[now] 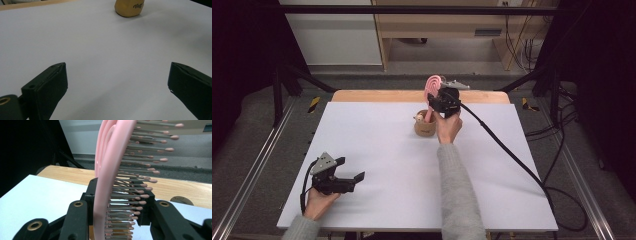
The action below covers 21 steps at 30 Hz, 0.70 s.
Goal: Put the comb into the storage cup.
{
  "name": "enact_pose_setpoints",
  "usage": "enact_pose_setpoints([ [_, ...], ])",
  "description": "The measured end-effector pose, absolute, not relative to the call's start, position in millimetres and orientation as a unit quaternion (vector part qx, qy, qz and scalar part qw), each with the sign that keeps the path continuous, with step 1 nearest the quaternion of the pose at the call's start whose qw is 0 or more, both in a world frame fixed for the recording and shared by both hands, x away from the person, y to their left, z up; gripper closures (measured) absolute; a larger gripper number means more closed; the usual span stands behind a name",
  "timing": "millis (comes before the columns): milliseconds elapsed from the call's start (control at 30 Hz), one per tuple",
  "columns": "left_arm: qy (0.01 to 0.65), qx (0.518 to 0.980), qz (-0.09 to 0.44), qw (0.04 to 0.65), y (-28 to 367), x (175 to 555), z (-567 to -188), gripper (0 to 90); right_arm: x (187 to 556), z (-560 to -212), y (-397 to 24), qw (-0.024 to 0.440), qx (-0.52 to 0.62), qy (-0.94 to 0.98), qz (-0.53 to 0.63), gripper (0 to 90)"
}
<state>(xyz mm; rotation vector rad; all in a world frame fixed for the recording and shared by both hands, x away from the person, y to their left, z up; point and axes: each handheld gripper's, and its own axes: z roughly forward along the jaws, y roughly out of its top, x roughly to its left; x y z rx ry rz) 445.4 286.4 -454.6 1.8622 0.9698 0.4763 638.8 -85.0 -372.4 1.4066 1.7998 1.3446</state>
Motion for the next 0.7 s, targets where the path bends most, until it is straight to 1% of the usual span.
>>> enact_pose_setpoints([
  [700,0.395,0.764,0.195,0.47,286,446,-455,2.4,636,-383,-108,0.22,0.54,0.627,0.517,62.5],
])
